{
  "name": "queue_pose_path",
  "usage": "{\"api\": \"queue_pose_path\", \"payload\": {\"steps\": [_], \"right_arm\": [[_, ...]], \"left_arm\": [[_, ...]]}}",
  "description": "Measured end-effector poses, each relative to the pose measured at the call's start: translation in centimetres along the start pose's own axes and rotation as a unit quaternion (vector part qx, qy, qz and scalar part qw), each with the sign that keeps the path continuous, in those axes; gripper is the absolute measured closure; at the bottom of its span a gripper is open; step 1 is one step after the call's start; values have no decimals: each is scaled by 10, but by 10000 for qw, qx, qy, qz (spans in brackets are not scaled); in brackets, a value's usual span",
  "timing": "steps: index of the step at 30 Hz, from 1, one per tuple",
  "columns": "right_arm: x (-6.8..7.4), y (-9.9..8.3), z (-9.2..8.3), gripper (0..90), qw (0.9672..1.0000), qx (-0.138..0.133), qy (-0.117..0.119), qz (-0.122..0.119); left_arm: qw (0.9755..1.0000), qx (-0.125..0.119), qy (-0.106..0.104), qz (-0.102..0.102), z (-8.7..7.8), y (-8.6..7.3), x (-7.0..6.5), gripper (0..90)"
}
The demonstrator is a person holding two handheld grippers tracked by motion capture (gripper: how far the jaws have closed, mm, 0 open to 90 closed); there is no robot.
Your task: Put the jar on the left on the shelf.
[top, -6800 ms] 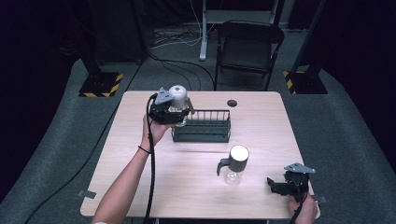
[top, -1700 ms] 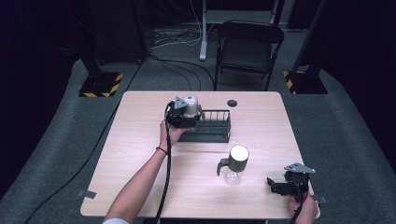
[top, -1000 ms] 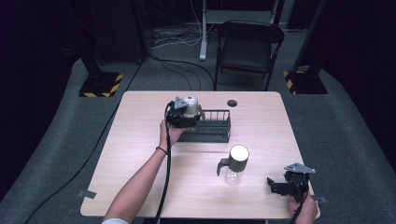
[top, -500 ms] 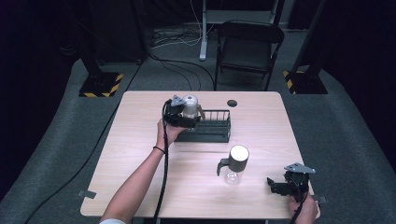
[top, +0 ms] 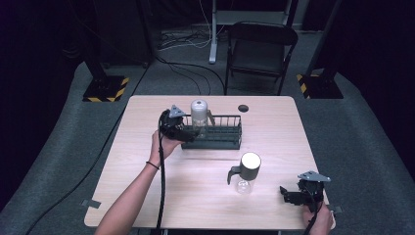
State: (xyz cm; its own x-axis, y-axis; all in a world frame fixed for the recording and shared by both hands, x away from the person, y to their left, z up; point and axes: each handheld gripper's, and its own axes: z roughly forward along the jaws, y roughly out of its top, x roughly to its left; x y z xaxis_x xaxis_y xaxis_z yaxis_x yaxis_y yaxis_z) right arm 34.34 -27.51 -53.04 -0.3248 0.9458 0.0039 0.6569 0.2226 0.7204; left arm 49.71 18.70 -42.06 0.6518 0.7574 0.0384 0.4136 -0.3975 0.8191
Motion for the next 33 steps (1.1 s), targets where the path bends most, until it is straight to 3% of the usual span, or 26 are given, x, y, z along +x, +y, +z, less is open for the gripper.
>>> {"api": "queue_pose_path", "payload": {"steps": [9,15,26,33], "right_arm": [[0,0,0,0,10000,0,0,1],[0,0,0,0,10000,0,0,1],[0,0,0,0,10000,0,0,1],[0,0,0,0,10000,-1,-1,-5]], "left_arm": [[9995,215,79,214,-31,-38,-8,2],[9985,482,132,245,-46,-77,-14,2],[9974,723,-23,68,-53,-118,-14,2],[9959,905,49,-12,-49,-137,-14,2]]}}
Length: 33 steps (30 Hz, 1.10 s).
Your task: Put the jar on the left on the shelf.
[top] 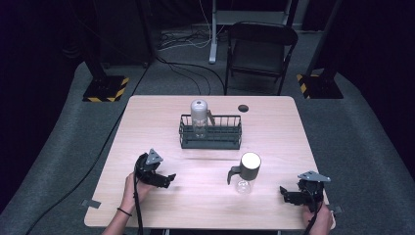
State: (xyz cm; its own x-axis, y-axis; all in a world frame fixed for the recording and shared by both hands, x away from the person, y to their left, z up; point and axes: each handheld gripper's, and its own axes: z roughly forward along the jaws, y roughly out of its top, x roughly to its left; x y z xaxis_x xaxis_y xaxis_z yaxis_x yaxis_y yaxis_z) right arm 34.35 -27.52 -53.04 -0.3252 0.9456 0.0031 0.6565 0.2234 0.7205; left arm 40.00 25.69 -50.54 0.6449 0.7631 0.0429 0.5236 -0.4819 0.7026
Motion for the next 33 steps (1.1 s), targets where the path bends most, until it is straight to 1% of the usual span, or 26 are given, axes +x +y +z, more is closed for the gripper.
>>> {"api": "queue_pose_path", "payload": {"steps": [3,5,6,11,12,14,15,17,20,24,33], "right_arm": [[0,0,0,0,10000,0,0,0],[0,0,0,0,10000,-1,-1,0],[0,0,0,0,10000,-1,-1,-1],[0,0,0,0,10000,0,1,0],[0,0,0,0,10000,0,1,0],[0,0,0,0,10000,-1,1,-1],[0,0,0,0,10000,-1,1,-1],[0,0,0,0,10000,0,1,-1],[0,-1,-1,0,10000,0,3,-1],[-2,-2,-2,0,9999,6,78,-71],[-2,-2,-2,0,9999,5,107,-105]], "left_arm": [[9999,19,3,-127,2,-7,3,2],[9998,36,48,-174,4,-11,4,2],[9997,64,64,-242,6,-16,5,2],[9994,139,81,-305,10,-22,7,3],[9994,94,72,-339,10,-23,8,2],[9991,16,122,-395,10,-25,9,3],[9991,16,122,-395,10,-25,9,2],[9991,-62,125,-408,10,-26,10,0],[9991,-66,120,-407,11,-26,10,0],[9990,-70,127,-414,11,-26,10,0],[9989,-67,154,-436,11,-26,10,0]]}}
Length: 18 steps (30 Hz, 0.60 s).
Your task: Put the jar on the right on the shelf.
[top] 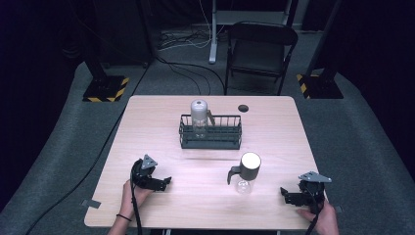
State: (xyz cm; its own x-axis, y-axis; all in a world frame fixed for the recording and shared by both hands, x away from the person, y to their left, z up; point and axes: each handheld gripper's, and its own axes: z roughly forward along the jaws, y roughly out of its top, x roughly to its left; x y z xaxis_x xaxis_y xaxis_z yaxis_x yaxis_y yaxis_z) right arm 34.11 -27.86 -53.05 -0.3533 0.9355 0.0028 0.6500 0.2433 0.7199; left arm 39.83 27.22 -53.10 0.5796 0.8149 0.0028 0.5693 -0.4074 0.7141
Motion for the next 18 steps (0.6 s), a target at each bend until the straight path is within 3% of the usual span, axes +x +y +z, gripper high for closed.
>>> {"api": "queue_pose_path", "payload": {"steps": [14,18], "right_arm": [[3,0,-1,0,9999,54,-133,95],[8,1,-3,0,9996,55,-278,85]], "left_arm": [[10000,-11,31,-33,1,1,-2,1],[10000,-15,20,-26,1,1,-2,1]]}}
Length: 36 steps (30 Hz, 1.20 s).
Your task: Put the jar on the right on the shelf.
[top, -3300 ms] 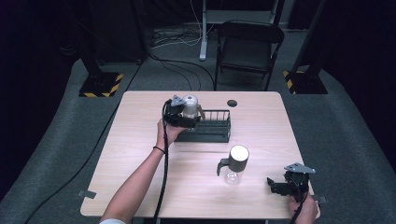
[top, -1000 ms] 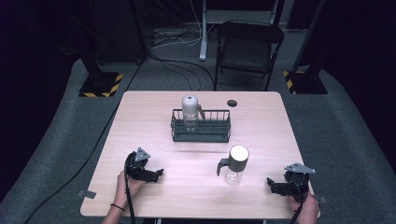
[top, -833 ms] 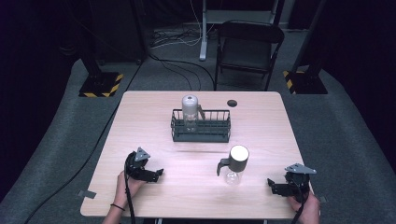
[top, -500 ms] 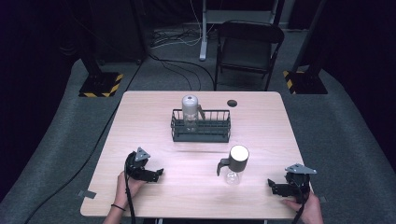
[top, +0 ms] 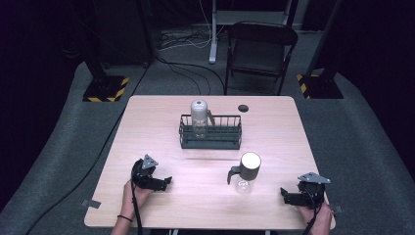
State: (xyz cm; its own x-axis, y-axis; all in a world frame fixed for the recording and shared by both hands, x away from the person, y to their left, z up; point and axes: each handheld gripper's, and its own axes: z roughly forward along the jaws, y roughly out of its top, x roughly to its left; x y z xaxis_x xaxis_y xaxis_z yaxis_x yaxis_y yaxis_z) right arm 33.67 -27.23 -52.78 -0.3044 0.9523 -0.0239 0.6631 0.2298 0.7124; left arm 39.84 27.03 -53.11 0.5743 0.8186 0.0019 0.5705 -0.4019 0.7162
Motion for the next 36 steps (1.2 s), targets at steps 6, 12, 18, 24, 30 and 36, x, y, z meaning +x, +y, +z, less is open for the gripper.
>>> {"api": "queue_pose_path", "payload": {"steps": [6,12,18,24,30,36], "right_arm": [[6,2,-7,0,9997,-216,105,102],[21,8,-14,0,9990,-383,219,-37],[34,13,-17,0,9982,-487,303,-151],[41,15,-17,0,9977,-507,410,-163],[47,17,-18,0,9973,-485,505,-212],[56,19,-21,0,9968,-552,516,-271]], "left_arm": [[10000,4,4,4,0,0,0,2],[10000,-3,18,-12,0,0,0,3],[10000,-1,16,-12,0,0,0,3],[10000,-5,15,-11,0,0,0,3],[10000,-7,15,-15,0,0,-1,3],[10000,-5,14,-10,0,0,-1,3]]}}
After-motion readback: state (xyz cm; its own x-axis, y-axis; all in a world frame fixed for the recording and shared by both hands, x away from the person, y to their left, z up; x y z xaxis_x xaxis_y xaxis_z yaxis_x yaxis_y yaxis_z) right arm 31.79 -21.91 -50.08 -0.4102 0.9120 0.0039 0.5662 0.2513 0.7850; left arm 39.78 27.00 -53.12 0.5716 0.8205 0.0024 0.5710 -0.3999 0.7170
